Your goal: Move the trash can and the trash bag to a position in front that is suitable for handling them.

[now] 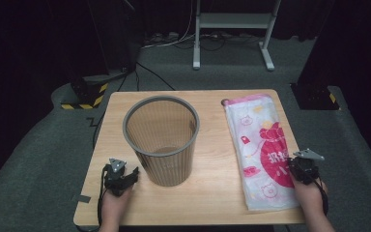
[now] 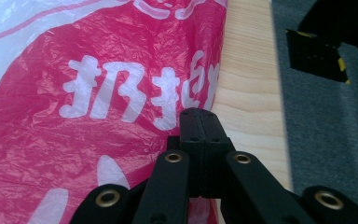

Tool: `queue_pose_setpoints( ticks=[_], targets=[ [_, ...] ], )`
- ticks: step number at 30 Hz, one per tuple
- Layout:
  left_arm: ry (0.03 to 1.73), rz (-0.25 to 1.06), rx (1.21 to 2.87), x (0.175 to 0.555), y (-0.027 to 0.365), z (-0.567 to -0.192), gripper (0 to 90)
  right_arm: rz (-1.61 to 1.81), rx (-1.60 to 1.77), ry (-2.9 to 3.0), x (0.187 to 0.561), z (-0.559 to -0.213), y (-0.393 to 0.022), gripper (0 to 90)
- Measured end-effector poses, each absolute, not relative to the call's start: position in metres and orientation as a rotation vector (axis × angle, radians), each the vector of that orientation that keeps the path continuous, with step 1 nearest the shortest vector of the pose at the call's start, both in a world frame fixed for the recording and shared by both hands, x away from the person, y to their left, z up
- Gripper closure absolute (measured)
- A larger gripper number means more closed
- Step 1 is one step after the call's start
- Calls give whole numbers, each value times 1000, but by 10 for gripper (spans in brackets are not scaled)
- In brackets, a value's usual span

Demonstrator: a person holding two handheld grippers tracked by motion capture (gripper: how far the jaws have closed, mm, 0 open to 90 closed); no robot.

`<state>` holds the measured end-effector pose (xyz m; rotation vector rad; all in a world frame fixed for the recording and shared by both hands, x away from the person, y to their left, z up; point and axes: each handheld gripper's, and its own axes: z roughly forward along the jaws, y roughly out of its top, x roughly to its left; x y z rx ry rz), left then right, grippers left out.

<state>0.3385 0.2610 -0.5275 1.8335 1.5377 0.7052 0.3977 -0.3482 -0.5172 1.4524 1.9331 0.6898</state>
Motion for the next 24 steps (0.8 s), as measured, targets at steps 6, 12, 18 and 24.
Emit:
queue_pose_setpoints(
  ticks=[6,12,18,24],
  targets=[
    [1538,704,1833,338,261,-527,404,677,1425,1946,400,-515,-351,887],
    [1538,704,1833,338,261,-527,404,659,1404,1964,410,-515,-349,889],
    [1537,703,1833,338,261,-527,406,660,1442,1951,418,-511,-351,809],
    [1535,700,1834,339,261,-527,402,719,1405,1943,409,-492,-341,702]
  ],
)
